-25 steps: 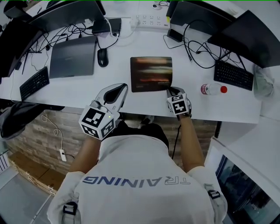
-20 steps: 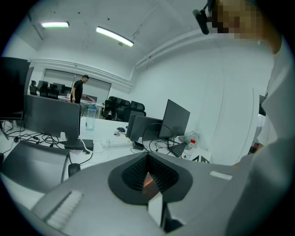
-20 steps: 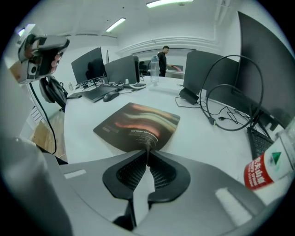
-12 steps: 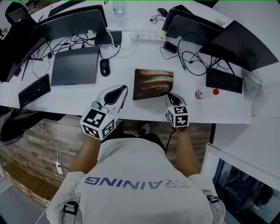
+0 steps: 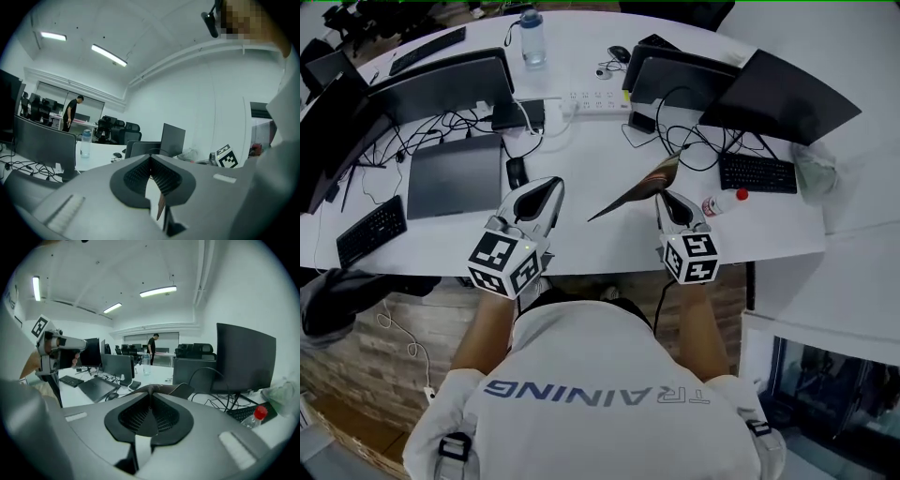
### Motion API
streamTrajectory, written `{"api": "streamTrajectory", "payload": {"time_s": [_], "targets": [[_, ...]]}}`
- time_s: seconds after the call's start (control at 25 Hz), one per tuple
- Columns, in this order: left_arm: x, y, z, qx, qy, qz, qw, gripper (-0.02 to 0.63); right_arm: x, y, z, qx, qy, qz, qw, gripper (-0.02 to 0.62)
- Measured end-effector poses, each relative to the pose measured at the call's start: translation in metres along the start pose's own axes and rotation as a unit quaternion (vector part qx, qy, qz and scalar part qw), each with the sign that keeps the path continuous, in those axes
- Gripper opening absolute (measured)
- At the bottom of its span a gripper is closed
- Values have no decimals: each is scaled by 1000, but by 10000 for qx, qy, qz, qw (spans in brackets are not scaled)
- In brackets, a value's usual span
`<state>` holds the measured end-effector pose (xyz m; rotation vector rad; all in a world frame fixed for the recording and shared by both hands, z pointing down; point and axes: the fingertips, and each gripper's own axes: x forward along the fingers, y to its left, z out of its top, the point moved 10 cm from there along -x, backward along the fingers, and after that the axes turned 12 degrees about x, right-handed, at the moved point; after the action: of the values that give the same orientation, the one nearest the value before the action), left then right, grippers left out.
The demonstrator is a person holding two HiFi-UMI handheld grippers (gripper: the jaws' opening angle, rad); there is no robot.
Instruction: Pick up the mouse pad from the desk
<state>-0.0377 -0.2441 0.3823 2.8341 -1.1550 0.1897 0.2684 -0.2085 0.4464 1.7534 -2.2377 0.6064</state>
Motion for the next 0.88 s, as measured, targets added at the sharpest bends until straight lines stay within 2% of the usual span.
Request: {"api": "streamTrajectory", "payload": {"time_s": [0.28, 0.6, 0.72, 0.88], "targets": [[5, 3, 24, 162, -245, -118, 9995, 0, -34, 5, 50, 137, -883, 16, 9960, 43], [0, 7, 44, 302, -486, -123, 9983, 0, -78, 21, 111, 24, -1924, 8, 9813, 43], [-4, 10, 45, 293, -525, -95, 9981, 0, -86, 27, 120, -88, -2134, -30, 9769, 43], [-9, 12, 47, 308, -582, -60, 9978, 0, -86, 30, 121, -130, -2166, -45, 9762, 41]]}}
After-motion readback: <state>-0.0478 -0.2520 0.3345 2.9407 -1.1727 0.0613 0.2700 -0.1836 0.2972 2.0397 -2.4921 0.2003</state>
